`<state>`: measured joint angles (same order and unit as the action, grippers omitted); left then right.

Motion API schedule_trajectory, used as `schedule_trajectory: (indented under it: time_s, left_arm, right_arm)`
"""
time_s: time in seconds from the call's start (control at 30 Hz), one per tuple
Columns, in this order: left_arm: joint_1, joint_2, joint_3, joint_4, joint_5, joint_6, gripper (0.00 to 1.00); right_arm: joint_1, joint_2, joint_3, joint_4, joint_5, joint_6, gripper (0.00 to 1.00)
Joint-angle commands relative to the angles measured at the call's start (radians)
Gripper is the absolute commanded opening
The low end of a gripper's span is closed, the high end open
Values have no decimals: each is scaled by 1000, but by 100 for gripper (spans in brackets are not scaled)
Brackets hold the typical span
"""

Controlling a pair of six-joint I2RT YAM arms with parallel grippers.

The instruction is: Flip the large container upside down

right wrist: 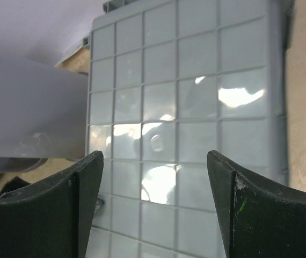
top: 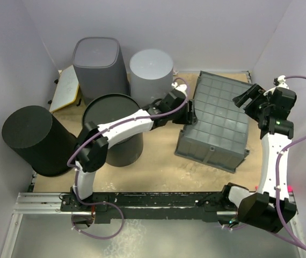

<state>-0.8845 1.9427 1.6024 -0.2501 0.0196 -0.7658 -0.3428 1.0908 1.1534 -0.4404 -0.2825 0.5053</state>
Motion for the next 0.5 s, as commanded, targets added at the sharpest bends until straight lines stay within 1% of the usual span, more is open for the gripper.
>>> schedule_trajectory:
  time_s: [0.0,0.07,0.13,0.2,0.33,0.4,0.47]
  left_arm:
    - [-111,52,195,-15,89,78,54]
    - [-113,29,229,-75,59,109,55]
    - [-113,-28,229,-131,-28,152,58]
    - [-112,-117,214,-184,-124,186,65]
    - [-112,-314,115,-246,-297,247,66]
    - [-112,-410,56,-274,-421,254,68]
    - [-111,-500,-3,-296,-511,245,68]
  right_arm:
    - [29,-18,58,-55,19,-57,80]
    - [50,-24,75,-73,44,-72,81]
    - [73,-34,90,-85,65,-93,83]
    - [97,-49,99,-87,77,-109,86]
    - [129,-88,86,-65,61,-118,90]
    - [140,-108,68,-44,38,-117,92]
    - [148,-129,43,-15,-2,-114,95]
